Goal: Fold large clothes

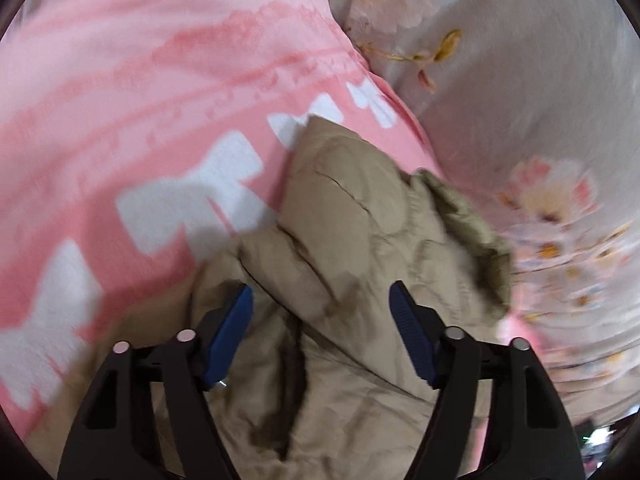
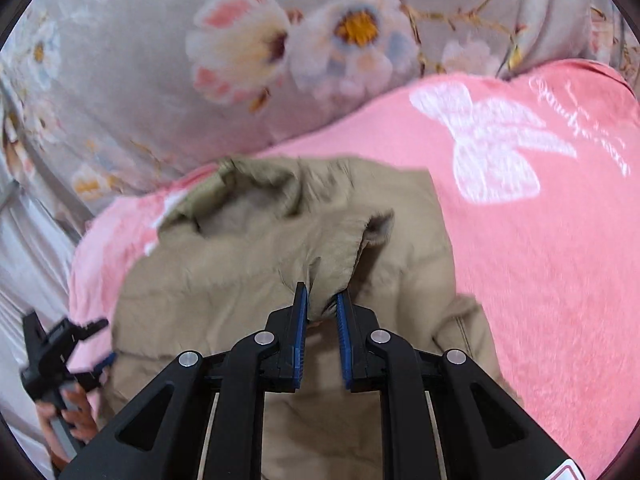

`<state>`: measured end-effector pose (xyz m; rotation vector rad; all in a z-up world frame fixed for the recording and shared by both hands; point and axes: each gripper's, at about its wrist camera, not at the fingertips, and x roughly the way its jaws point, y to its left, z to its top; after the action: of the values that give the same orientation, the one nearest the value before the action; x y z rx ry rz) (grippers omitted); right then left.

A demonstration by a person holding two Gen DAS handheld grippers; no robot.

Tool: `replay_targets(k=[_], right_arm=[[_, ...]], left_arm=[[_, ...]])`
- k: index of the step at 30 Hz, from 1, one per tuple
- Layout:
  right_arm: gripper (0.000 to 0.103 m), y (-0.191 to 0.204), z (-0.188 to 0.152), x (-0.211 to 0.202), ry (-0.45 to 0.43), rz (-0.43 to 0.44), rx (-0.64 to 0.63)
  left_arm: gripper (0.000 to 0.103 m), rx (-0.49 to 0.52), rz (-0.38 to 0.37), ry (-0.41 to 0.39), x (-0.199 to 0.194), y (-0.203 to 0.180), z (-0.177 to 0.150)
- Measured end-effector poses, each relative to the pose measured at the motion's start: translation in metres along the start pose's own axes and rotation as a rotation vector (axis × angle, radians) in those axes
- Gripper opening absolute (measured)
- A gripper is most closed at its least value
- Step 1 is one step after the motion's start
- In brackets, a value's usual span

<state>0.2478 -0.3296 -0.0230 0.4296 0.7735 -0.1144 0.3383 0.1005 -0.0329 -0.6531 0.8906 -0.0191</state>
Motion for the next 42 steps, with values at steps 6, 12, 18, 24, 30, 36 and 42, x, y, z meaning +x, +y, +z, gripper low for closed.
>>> replay_targets(k=[6,12,18,24,30,36,42], right_arm=[[0.013,-0.002,-0.022,0.015,0.034,-0.076,-0.057],[0.014,0.002,-0.047,0.031,0.078,-0.117,-0.095],[0.014,0.002,-0.054,0.034,0.093,-0.133,-0.113],[0.016,0.007,-0.057,0.025,0.106,-0.141,-0.144],[0.027,0.006,-0.058,-0.019,0.050,-0.206,-0.163],[0.028,0.022,-0.027,-0.044,-0.044,-0.121,-0.129],[0.026,0.059,-0.018,-0.002,-0.002,-0.094,-0.195]], left_arm=[[0.046,0.152,0.192,-0.011,0.016,-0.010,0.005],[0.041,0.260,0.303,-0.011,0.029,-0.016,-0.006],[0.039,0.371,0.398,-0.046,0.032,-0.028,-0.023],[0.035,0.419,0.455,-0.050,0.027,-0.037,-0.028],[0.035,0.444,0.407,-0.071,-0.008,-0.053,-0.029],[0.035,0.485,0.335,-0.109,-0.022,-0.089,-0.025],[0.035,0.516,0.352,-0.073,0.005,-0.107,-0.030]])
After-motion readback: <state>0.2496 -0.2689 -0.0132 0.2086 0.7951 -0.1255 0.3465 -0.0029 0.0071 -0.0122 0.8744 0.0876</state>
